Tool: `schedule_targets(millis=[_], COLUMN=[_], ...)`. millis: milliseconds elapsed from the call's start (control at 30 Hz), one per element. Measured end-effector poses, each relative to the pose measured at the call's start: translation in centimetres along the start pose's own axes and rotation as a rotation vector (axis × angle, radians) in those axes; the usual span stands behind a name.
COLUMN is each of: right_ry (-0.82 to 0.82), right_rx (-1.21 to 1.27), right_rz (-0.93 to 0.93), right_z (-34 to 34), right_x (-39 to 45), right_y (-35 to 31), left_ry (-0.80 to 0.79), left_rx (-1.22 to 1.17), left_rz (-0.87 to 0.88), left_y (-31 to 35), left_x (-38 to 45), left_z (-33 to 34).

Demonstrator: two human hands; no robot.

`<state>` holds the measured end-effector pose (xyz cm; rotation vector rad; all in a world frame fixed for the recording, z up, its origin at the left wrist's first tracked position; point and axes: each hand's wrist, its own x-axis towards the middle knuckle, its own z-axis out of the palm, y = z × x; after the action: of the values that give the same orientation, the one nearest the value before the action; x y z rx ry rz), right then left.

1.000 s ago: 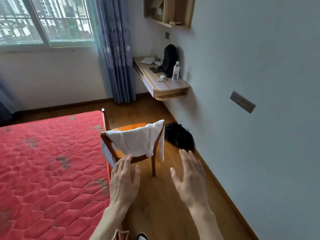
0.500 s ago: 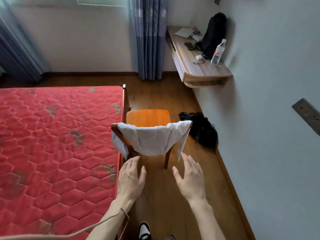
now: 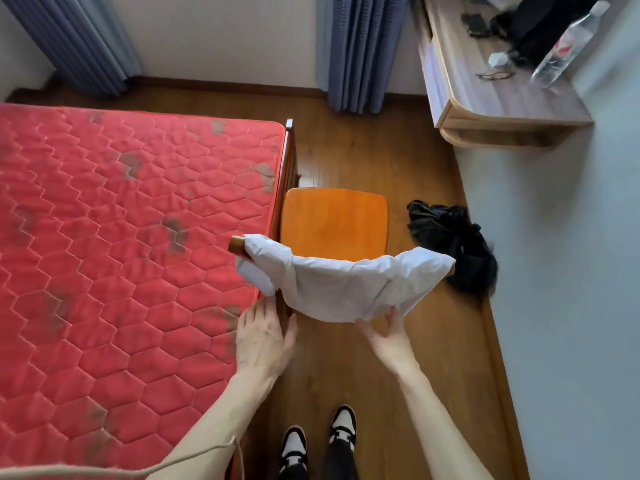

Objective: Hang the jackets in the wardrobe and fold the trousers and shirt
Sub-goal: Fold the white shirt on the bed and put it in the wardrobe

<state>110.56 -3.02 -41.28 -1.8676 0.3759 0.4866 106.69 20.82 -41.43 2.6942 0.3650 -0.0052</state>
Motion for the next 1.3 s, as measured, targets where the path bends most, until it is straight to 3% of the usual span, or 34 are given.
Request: schedule_targets(millis=[133,267,433,633,767,867,967,1100,1167,1300], right_ry=[-0.069,-0.080,0.024,0.022,0.227,0.348,0.306,0.026,-0.031,0.159], right_rx=[0.302,0.413,0.296,0.289,0.392,0.440,0.322,0.247,0.113,-0.170], right_rz=[0.137,0.192,0.111,0.107,0.096,-0.130,-0.398,-0.614,-0.750,-0.969], right_z=[0.3,0.3,-0.2,-2.2,-2.4,-3.4,-5.4,-7.1,-6.8,-4.4], right_x=[2.5,2.0,-1.7,-7.0,-11.1,-13.5,-14.4,-15.7,-16.7,-18.8], right_y=[1.6,2.7,2.8,0.2,-4.3,-9.3,-14.3,-19.8,-22.5,-28.0], left_ry=[-0.100,-0.139,-0.171,-0.066,0.055,0.101,0.155,0.248,0.304,0.392], left_rx=[-0.679,-0.942,-0.993,-0.935,-0.977,-0.979,-1.054,-1.159,-1.164,-1.194], left_rz=[-0.251,-0.375,-0.365,-0.402,-0.293,-0.173,-0.156,-0.083,-0.040,0.025], left_y=[0.7,0.2,0.2,1.5,3.9,5.8,7.0,7.0,6.4,4.5], left_x=[2.4,3.5,1.6,-3.4,-5.1,-5.1,-5.1,-5.4,-5.7,-7.2], left_z=[0.6,1.0,-1.4,-5.6,-10.3,-14.1,-17.9,-23.7,-26.8,-32.0])
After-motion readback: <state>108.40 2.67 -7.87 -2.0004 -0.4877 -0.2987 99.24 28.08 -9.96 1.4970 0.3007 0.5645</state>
